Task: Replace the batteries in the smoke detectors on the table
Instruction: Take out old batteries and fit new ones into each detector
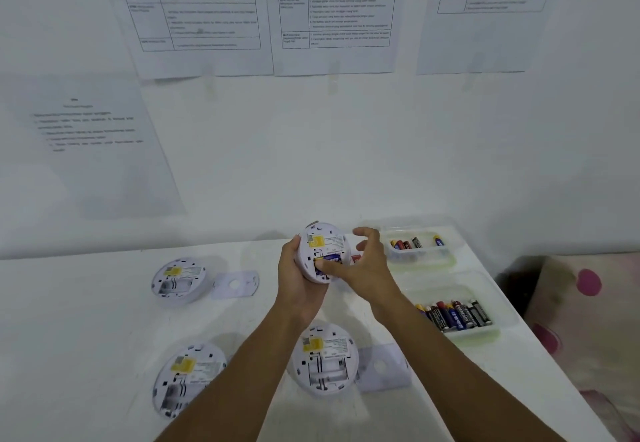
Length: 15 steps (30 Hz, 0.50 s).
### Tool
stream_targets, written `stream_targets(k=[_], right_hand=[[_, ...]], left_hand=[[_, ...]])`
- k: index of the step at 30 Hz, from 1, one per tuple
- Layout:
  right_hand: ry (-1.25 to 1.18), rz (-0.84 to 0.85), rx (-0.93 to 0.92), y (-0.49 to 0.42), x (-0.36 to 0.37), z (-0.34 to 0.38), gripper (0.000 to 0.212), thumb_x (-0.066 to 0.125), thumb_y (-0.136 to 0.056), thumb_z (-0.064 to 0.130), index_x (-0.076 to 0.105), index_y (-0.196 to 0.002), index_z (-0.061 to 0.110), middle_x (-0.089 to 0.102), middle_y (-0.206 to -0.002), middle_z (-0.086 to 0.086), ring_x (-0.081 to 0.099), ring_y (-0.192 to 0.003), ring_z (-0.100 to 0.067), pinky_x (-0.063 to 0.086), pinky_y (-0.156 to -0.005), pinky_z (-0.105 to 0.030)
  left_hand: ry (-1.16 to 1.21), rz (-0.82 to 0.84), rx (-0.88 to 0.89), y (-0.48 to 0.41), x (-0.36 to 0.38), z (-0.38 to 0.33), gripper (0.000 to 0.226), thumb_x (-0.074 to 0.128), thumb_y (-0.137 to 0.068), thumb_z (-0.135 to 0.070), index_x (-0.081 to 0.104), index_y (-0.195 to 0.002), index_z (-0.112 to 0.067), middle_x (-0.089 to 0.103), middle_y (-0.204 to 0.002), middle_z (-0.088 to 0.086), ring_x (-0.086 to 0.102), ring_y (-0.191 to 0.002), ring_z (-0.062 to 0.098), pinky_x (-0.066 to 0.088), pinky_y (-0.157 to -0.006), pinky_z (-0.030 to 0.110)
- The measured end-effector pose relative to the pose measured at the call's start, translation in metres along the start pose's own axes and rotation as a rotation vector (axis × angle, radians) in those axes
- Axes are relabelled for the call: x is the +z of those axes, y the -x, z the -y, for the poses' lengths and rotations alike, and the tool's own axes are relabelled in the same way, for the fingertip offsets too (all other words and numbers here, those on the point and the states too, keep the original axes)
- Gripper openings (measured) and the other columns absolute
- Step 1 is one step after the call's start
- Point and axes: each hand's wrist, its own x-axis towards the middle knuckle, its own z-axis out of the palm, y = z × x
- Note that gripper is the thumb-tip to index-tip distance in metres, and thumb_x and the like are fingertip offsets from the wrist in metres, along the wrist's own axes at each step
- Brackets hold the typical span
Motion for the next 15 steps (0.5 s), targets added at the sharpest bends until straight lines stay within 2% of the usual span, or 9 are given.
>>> stream_targets(k=[4, 6, 8, 10, 12, 15], right_hand=[[-0.002, 0.062, 0.058, -0.008, 0.007, 0.003, 0.103, 0.093, -0.049, 0.043, 0.027, -0.128, 0.037, 0.040, -0.122, -0.004, 0.041, -0.122, -0.025, 0.045, -0.102, -0.046], [0.018, 0.085, 0.051, -0.010, 0.015, 0.004, 0.101, 0.093, -0.051, 0.043, 0.027, -0.128, 0.037, 0.041, -0.122, -0.004, 0.043, -0.119, -0.023, 0.045, -0.101, -0.044], [0.012, 0.128, 0.013, -0.010, 0.025, 0.003, 0.096, 0.090, -0.054, 0.046, 0.029, -0.127, 0.038, 0.045, -0.121, -0.002, 0.048, -0.114, -0.021, 0.050, -0.096, -0.041], [-0.009, 0.170, -0.026, -0.011, 0.033, 0.003, 0.080, 0.084, -0.065, 0.050, 0.037, -0.128, 0.034, 0.052, -0.117, 0.001, 0.054, -0.107, -0.018, 0.053, -0.087, -0.033], [0.032, 0.174, -0.071, -0.013, 0.036, 0.004, 0.049, 0.071, -0.082, 0.045, 0.051, -0.122, 0.027, 0.058, -0.109, 0.004, 0.056, -0.097, -0.015, 0.049, -0.078, -0.024], [0.316, 0.168, -0.226, -0.023, 0.038, -0.003, 0.025, 0.066, -0.089, 0.032, 0.062, -0.111, 0.021, 0.066, -0.101, 0.005, 0.058, -0.091, -0.013, 0.045, -0.073, -0.018]], left_hand=[[-0.023, 0.013, 0.011, 0.003, -0.010, -0.010, 0.062, 0.048, -0.082, -0.040, 0.054, -0.138, -0.014, 0.057, -0.136, 0.019, 0.057, -0.117, 0.033, 0.049, -0.099, 0.045], [-0.052, 0.011, 0.010, 0.005, -0.017, -0.017, 0.060, 0.047, -0.082, -0.041, 0.056, -0.136, -0.016, 0.059, -0.133, 0.019, 0.059, -0.116, 0.032, 0.045, -0.103, 0.047], [-0.060, 0.003, 0.003, 0.007, -0.024, -0.025, 0.053, 0.044, -0.086, -0.041, 0.059, -0.131, -0.017, 0.064, -0.127, 0.017, 0.063, -0.111, 0.031, 0.048, -0.099, 0.047], [-0.036, -0.018, 0.007, 0.008, -0.032, -0.035, 0.047, 0.037, -0.094, -0.039, 0.061, -0.128, -0.016, 0.066, -0.124, 0.016, 0.063, -0.110, 0.031, 0.048, -0.096, 0.044], [0.005, -0.059, 0.027, 0.008, -0.044, -0.048, 0.048, 0.033, -0.099, -0.038, 0.058, -0.132, -0.014, 0.063, -0.126, 0.018, 0.059, -0.113, 0.032, 0.046, -0.098, 0.044], [0.056, -0.096, 0.048, 0.009, -0.062, -0.068, 0.049, 0.033, -0.099, -0.039, 0.057, -0.133, -0.012, 0.062, -0.129, 0.019, 0.058, -0.115, 0.034, 0.046, -0.098, 0.045]])
